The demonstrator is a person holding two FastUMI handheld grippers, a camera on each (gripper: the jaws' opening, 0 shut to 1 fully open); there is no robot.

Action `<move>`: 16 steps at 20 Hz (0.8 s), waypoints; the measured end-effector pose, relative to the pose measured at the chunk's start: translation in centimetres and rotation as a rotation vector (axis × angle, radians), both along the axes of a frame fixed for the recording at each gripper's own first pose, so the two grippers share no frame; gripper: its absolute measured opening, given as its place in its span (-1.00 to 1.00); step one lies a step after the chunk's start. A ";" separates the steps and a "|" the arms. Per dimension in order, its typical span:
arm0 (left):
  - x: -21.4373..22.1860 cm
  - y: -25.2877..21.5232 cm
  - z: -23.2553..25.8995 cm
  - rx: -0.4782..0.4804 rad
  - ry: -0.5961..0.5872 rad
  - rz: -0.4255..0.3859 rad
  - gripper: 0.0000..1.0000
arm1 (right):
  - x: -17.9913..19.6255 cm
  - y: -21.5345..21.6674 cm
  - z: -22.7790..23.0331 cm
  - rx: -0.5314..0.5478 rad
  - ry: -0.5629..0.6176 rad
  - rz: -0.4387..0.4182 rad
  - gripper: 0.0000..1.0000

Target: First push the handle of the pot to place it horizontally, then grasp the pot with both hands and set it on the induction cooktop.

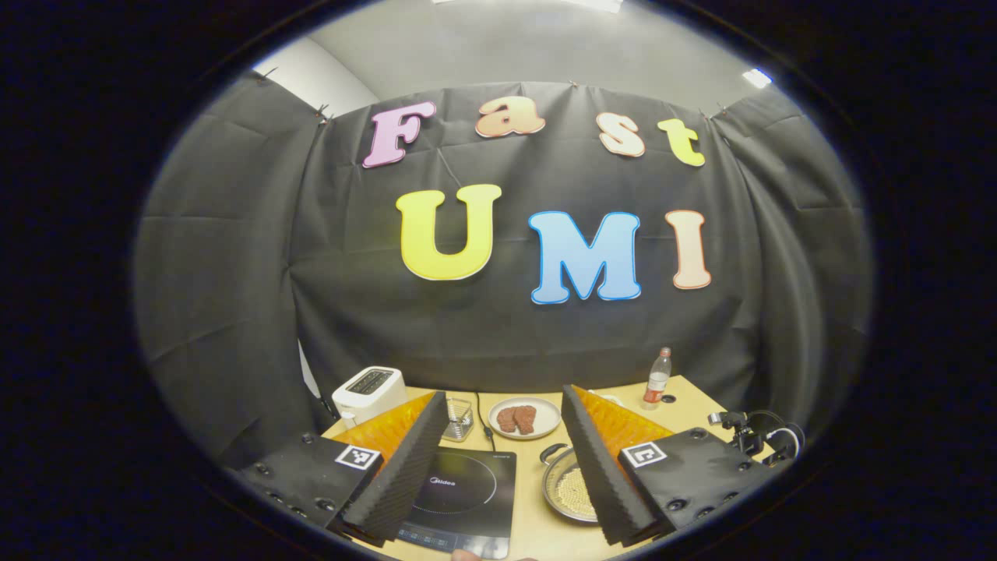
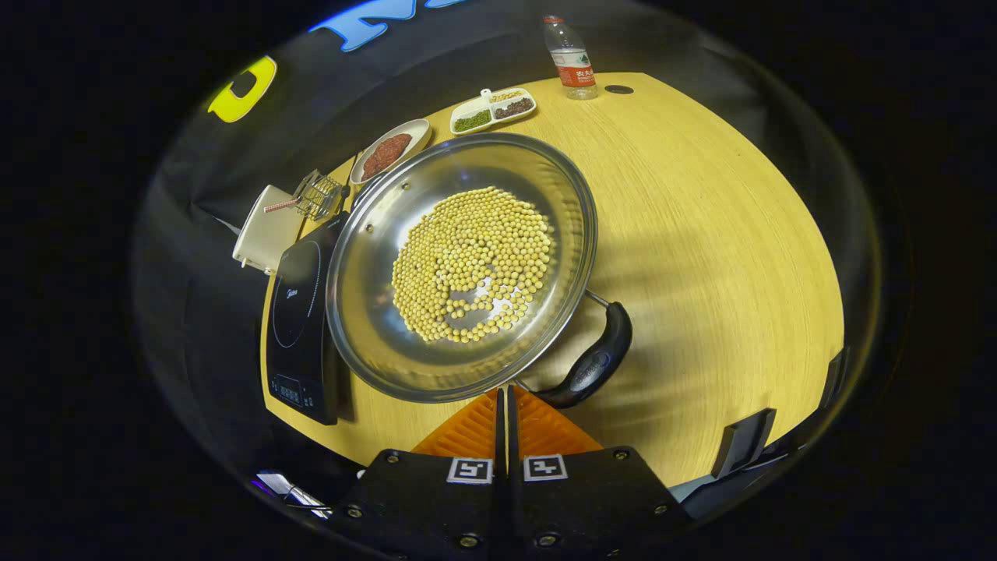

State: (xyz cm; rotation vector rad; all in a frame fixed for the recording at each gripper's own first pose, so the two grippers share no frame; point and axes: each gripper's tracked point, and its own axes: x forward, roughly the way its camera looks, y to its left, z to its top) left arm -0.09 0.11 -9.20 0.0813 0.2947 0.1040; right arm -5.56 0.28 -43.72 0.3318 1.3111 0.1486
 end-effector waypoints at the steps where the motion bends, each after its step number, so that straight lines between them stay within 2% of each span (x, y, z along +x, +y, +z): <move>1: 0.0 -0.3 -0.2 0.002 0.001 0.000 0.94 | 0.2 -0.4 -0.1 -0.005 0.000 0.000 -0.99; 9: 1.3 -2.6 -0.8 -0.002 0.014 -0.001 0.90 | 2.4 -3.7 -0.7 -0.033 -0.013 0.000 -1.00; 11: 1.7 -3.1 -0.7 0.003 0.012 0.000 0.97 | 3.0 -4.4 -0.9 -0.041 -0.013 -0.001 -0.99; 16: 2.2 -4.0 -1.5 0.003 0.024 0.005 0.92 | 4.2 -5.9 -1.6 -0.063 -0.004 0.009 -0.99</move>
